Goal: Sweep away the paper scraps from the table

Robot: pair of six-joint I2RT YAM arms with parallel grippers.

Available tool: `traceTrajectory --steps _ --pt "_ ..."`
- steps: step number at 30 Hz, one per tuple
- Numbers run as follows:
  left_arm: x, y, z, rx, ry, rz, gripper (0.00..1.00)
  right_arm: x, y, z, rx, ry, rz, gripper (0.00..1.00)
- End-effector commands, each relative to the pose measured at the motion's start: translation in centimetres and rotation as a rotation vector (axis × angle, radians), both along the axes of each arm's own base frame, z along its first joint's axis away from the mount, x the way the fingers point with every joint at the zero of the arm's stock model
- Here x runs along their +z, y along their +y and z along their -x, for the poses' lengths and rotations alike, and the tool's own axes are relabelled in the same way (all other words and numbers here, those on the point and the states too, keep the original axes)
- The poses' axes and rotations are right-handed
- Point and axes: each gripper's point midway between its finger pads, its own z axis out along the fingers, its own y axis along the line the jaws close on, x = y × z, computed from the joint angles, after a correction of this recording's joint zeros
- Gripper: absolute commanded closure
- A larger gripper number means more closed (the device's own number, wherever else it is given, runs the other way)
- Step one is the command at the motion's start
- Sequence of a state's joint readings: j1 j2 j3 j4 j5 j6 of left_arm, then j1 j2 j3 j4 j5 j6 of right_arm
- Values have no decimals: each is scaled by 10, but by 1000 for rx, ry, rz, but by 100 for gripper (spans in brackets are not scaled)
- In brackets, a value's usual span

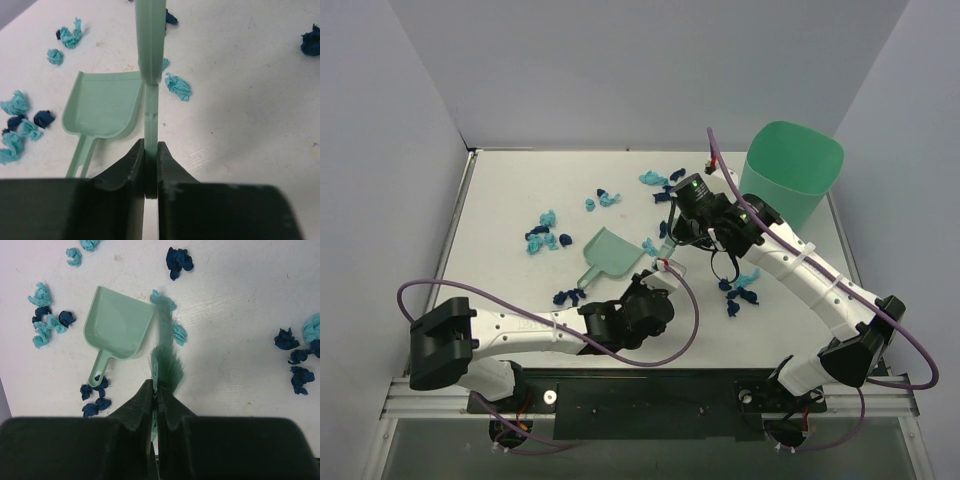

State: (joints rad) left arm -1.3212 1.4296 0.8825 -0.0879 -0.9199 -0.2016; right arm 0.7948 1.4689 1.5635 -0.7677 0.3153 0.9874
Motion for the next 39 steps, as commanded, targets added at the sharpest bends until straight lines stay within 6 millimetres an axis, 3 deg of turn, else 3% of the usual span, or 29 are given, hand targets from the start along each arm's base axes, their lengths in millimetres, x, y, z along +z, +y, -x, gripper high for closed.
traceTrajectory --steps 1,2,3,4,8,10,11,12,13,14,15,16,17,18,19,20,22,24,30,35,39 --pt "22 -8 -4 18 -42 72 100 13 -2 -1 -5 -38 15 92" --pt "23 -8 -3 10 -37 71 100 15 -3 -1 -8 -48 20 74" --pt "24 -8 -2 3 -29 76 100 17 -4 0 5 -58 30 66" --pt "23 -9 0 -18 -10 79 100 22 -6 -1 10 -73 36 48" --pt "23 -5 4 -79 108 169 100 49 -18 -3 40 -154 77 21" --pt "30 1 3 -116 177 254 100 67 -28 -4 49 -207 87 15" --pt "36 -4 10 -183 238 318 100 76 -34 -4 60 -235 96 13" --pt "34 9 1 -146 271 346 100 80 -37 -3 70 -249 97 12" --pt "40 5 9 -205 323 393 100 88 -43 -4 81 -278 96 11" --pt "39 17 -1 -185 350 426 100 84 -45 -3 99 -272 103 10" --pt "46 12 10 -254 422 494 100 91 -42 -2 148 -299 61 9" --pt "46 22 2 -235 448 531 100 79 -41 -4 175 -285 56 9" --pt "53 19 14 -301 502 586 100 92 -33 -3 241 -324 -34 9" --pt "56 26 7 -281 527 633 100 76 -30 -3 271 -299 -49 9" --pt "64 25 18 -352 574 674 100 90 -17 0 359 -342 -143 9" --pt "69 31 14 -343 598 723 100 89 -14 -4 385 -372 -167 9" --pt "82 34 19 -403 651 808 100 90 2 8 515 -379 -220 9" --pt "99 33 30 -481 682 884 100 87 16 19 622 -356 -253 9" --pt "148 39 55 -650 672 1042 100 80 25 30 714 -335 -289 9" --pt "165 44 56 -690 655 1119 100 75 24 31 730 -323 -310 9" --pt "172 44 56 -722 652 1151 100 87 41 43 807 -333 -456 9"
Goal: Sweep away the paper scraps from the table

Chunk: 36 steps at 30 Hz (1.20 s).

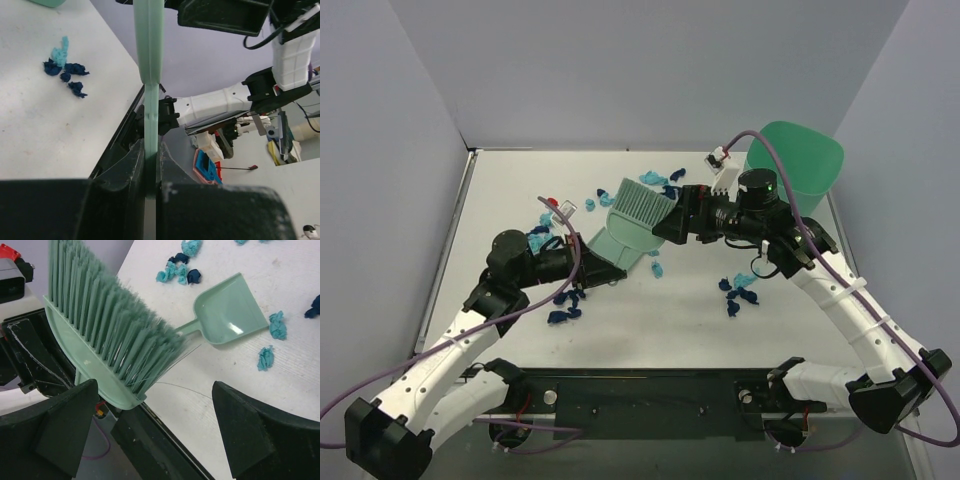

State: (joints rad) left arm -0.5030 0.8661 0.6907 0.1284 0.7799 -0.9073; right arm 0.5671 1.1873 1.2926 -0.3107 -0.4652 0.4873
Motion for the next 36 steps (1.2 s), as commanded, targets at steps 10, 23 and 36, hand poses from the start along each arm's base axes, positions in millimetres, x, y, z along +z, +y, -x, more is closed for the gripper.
traceTrajectory --steps 10,23,36 --pt "38 -5 13 -123 -46 157 100 46 40 23 214 -6 -295 27" --pt "37 -5 11 -126 -27 175 100 44 46 30 234 21 -313 67" --pt "41 -9 5 -126 -13 189 100 41 47 35 253 25 -316 87"
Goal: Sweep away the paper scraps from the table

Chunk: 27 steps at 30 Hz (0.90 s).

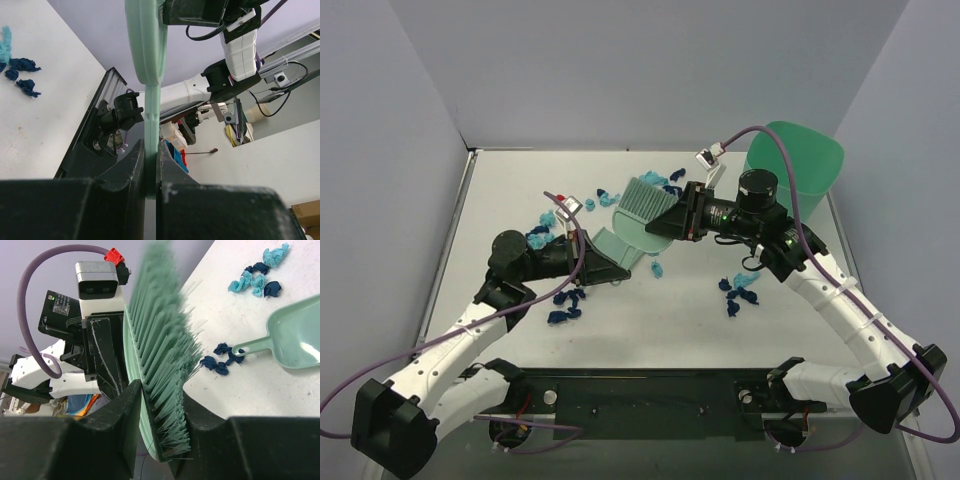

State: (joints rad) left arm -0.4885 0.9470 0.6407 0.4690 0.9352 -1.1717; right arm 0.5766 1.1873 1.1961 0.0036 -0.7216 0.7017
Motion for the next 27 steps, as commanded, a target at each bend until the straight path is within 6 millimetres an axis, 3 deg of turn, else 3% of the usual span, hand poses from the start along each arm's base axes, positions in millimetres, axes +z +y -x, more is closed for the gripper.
traceTrajectory --steps 1,3,5,7,11,20,27 --pt "19 -1 -8 30 -74 46 100 8 6 12 60 -24 -36 95" --pt "19 -1 -10 35 -68 49 100 6 6 10 52 -18 -35 100" --pt "21 -2 -12 45 -63 53 87 9 5 8 32 -26 -40 100" --pt "22 -1 -18 74 -54 58 60 9 2 1 -12 -27 -40 100" --pt "27 5 -36 177 -33 70 31 15 0 -20 -98 1 -88 100" --pt "37 37 -80 453 80 158 31 41 -2 -63 -275 53 -275 100" --pt "39 45 -87 501 157 222 37 64 -10 -86 -358 81 -462 100"
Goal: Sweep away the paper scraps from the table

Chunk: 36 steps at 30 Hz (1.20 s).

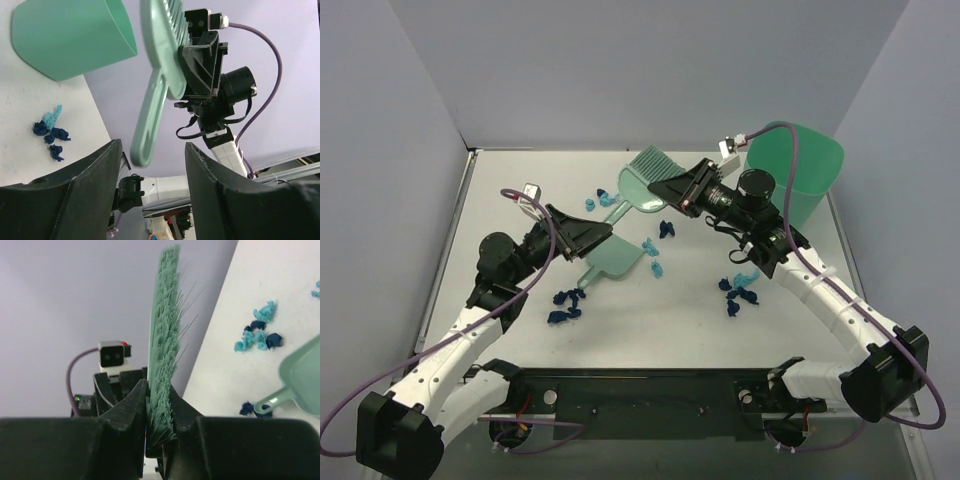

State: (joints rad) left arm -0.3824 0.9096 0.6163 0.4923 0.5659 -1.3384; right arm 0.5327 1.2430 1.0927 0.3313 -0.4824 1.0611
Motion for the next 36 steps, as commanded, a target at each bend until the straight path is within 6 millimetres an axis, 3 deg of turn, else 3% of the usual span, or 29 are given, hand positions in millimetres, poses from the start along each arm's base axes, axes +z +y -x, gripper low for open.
traceTrajectory --steps 1,3,11,36 --pt "19 10 -7 64 -3 83 37 54 -3 -18 -68 -89 -215 100" --pt "22 11 -7 70 1 100 39 60 3 -17 -56 -93 -229 100" --pt "27 23 -18 159 39 146 45 48 19 -10 -57 -83 -190 100" --pt "21 41 -29 285 92 180 65 21 37 -4 -152 -78 -141 100"
